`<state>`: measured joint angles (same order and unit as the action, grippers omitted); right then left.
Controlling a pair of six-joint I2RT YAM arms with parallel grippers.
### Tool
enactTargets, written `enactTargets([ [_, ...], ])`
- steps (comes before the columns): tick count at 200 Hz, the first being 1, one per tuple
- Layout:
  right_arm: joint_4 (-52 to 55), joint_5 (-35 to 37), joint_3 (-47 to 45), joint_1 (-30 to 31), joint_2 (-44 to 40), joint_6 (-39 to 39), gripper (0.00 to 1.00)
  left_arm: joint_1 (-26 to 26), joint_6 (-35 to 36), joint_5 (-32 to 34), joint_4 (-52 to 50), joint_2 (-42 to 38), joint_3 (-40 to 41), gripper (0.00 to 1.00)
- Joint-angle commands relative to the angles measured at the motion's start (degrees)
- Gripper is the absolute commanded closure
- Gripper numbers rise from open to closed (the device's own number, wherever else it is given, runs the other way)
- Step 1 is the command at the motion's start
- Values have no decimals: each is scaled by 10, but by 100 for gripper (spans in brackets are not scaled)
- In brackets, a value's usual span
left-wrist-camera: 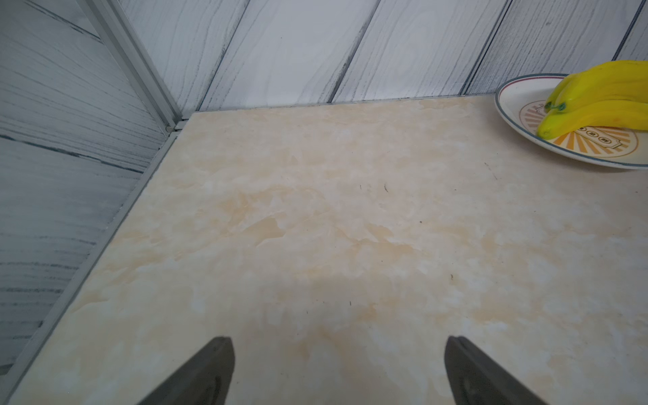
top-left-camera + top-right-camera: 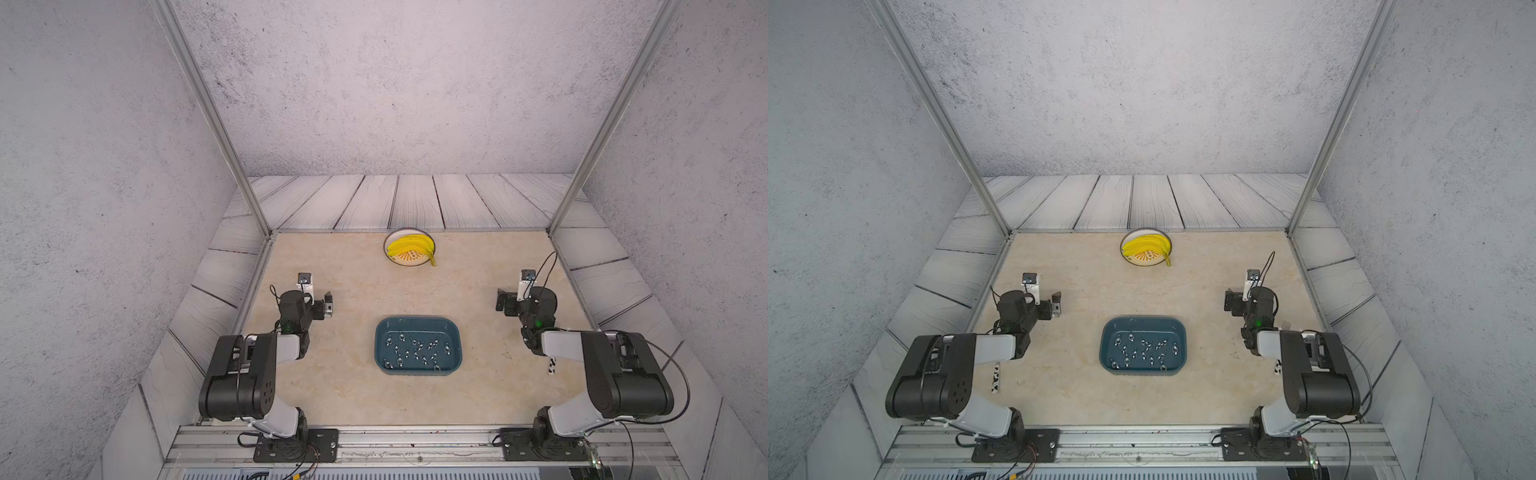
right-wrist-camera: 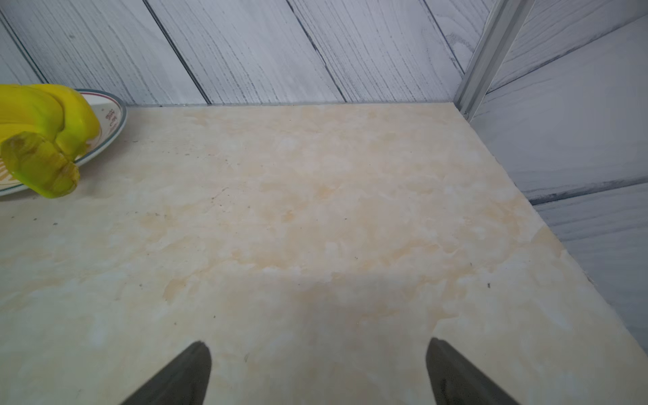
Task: Take out the wing nut from the storage box
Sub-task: Pick up the wing nut from the storage box.
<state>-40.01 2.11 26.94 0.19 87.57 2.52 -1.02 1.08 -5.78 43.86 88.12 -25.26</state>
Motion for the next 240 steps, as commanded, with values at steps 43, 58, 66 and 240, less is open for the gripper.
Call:
enactTargets([
  [43,5,4,1,-1,1,-1,0,-5,-3,-5,-1,-6,-9,0],
  [58,5,4,2,-1,2,-1,0,-4,-3,-5,0,-6,-9,0],
  [66,5,4,1,-1,2,-1,0,-4,-3,-5,0,-6,-9,1],
  [240,312,117,154,20,-30,2,0,-4,-7,-2,-98,-42,-53,0],
])
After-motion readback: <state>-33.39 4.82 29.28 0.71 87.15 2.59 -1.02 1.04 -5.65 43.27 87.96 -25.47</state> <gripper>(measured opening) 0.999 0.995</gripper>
